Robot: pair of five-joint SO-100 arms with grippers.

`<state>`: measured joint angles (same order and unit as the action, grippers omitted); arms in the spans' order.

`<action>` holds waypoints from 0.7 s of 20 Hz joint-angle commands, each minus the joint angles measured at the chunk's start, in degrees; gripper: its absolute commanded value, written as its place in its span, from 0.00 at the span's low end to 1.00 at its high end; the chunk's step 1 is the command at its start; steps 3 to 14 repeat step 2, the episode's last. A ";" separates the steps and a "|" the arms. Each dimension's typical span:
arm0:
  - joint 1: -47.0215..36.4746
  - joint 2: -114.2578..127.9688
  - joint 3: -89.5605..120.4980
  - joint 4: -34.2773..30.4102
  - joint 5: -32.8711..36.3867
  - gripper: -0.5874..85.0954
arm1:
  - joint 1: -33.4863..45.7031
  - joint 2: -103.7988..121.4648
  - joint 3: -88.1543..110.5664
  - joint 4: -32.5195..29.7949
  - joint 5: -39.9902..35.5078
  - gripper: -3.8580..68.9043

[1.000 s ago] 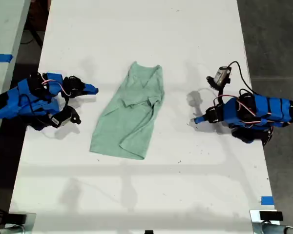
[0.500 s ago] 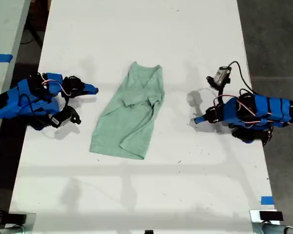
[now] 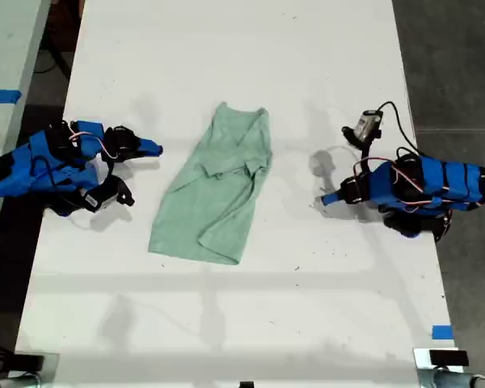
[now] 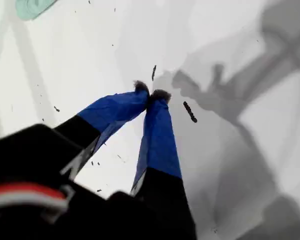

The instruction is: Fold t shirt

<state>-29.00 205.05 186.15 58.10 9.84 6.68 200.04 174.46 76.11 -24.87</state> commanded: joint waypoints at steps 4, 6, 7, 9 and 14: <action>0.18 0.53 2.20 0.18 -0.62 0.01 | -0.26 0.70 3.69 0.18 -0.26 0.09; 0.18 0.53 2.20 0.18 -0.62 0.01 | -0.26 0.70 3.69 0.18 -0.26 0.09; 0.18 0.53 2.20 0.18 -0.62 0.01 | -0.26 0.70 3.69 0.18 -0.26 0.09; 0.18 0.53 2.20 0.18 -0.62 0.01 | -0.26 0.70 3.69 0.18 -0.26 0.09; 0.18 0.53 2.20 0.18 -0.62 0.01 | -0.26 0.70 3.69 0.18 -0.26 0.09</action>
